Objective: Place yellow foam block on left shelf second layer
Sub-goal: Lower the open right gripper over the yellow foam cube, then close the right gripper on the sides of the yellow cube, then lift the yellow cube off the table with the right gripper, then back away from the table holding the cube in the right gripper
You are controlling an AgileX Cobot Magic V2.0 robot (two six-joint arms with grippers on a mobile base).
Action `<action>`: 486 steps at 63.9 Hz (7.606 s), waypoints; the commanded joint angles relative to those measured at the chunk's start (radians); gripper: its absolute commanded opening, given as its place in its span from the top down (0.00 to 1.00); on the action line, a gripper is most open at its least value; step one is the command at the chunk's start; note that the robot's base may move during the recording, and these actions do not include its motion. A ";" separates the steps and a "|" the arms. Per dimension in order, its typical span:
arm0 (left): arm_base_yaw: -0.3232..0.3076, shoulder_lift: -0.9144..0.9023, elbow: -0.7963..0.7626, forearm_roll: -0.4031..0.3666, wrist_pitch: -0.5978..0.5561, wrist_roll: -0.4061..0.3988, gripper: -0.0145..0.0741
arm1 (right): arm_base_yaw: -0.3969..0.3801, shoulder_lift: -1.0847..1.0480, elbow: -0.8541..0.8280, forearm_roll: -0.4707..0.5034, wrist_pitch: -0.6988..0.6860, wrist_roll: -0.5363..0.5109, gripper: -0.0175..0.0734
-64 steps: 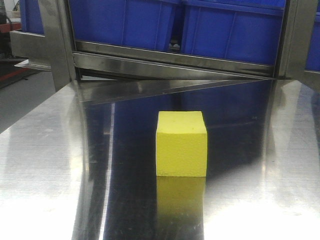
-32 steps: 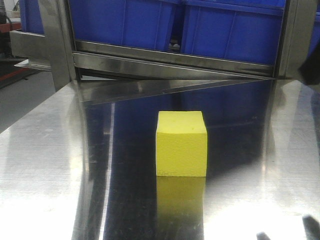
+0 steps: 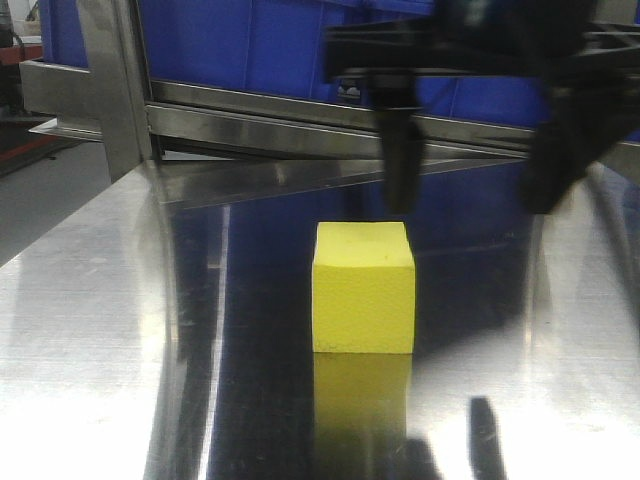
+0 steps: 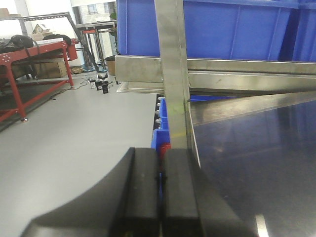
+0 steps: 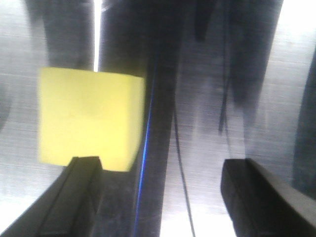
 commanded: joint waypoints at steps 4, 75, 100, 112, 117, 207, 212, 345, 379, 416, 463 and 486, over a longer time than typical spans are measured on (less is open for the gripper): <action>-0.006 -0.020 0.023 -0.006 -0.082 -0.005 0.68 | 0.034 0.045 -0.140 -0.008 0.031 0.008 0.15; -0.006 -0.020 0.023 -0.006 -0.082 -0.005 0.68 | 0.040 0.171 -0.238 -0.018 0.041 0.039 0.15; -0.006 -0.020 0.023 -0.006 -0.082 -0.005 0.68 | 0.035 0.171 -0.198 -0.025 0.014 0.050 0.15; -0.006 -0.020 0.023 -0.006 -0.082 -0.005 0.68 | 0.032 0.172 -0.198 -0.025 0.002 0.050 0.15; -0.006 -0.020 0.023 -0.006 -0.082 -0.005 0.68 | 0.032 0.176 -0.195 -0.025 -0.008 0.050 0.15; -0.006 -0.020 0.023 -0.006 -0.082 -0.005 0.68 | 0.024 0.200 -0.109 -0.024 -0.110 0.065 0.29; -0.006 -0.020 0.023 -0.006 -0.082 -0.005 0.68 | 0.024 0.200 -0.109 -0.024 -0.108 0.065 0.29; -0.006 -0.020 0.023 -0.006 -0.082 -0.005 0.68 | -0.729 -1.221 0.875 -0.027 -0.899 -0.694 0.29; -0.006 -0.020 0.023 -0.006 -0.082 -0.005 0.68 | -0.729 -1.221 0.875 -0.027 -0.971 -0.703 0.29; -0.006 -0.020 0.023 -0.006 -0.082 -0.005 0.68 | -0.729 -1.221 0.875 -0.027 -0.971 -0.703 0.29; -0.002 -0.020 0.023 -0.006 -0.082 -0.005 0.68 | -0.729 -1.221 0.875 -0.027 -0.971 -0.703 0.29; -0.002 -0.020 0.023 -0.006 -0.082 -0.005 0.68 | -0.729 -1.221 0.875 -0.027 -0.971 -0.703 0.29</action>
